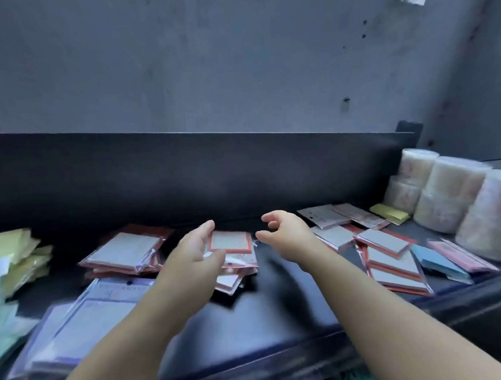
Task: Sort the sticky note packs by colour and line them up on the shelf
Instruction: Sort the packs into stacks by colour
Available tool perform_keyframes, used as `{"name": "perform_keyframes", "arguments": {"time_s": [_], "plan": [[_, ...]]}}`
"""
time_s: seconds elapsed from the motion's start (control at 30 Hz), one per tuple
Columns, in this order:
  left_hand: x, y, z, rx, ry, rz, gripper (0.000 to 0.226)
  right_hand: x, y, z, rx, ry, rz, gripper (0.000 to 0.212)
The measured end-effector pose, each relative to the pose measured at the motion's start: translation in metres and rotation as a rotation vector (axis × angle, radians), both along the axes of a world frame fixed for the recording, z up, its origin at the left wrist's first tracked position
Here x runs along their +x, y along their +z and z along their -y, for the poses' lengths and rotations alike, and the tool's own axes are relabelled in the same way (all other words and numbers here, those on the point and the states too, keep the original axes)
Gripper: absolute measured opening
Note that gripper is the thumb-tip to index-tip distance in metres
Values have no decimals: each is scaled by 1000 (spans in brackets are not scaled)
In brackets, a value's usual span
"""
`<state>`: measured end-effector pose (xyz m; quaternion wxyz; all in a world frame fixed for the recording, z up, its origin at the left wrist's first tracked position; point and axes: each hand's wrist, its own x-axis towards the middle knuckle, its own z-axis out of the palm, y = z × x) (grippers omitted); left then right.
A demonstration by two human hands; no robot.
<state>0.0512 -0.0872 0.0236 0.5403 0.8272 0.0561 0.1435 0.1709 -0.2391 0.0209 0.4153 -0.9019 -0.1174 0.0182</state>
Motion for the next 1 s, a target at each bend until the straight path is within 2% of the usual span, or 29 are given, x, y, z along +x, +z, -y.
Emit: {"name": "perform_keyframes", "arguments": {"time_s": [0.17,0.37,0.6,0.73,0.9,1.0], "plan": [[30,-3,51,13,-21,-38,51,10,4,64,-74,53,59,32],[79,-2,137,143,-57,-66,50,41,4,158,-200,78,121,35],[149,4,221,503,-39,-176,52,98,17,259,-426,68,169,42],[191,-13,228,676,35,-317,58,137,8,283,-573,36,130,25],[222,-28,225,699,139,-428,59,167,-10,286,-702,5,53,34],[230,-28,224,675,143,-411,56,178,-23,285,-739,-27,32,39]]}}
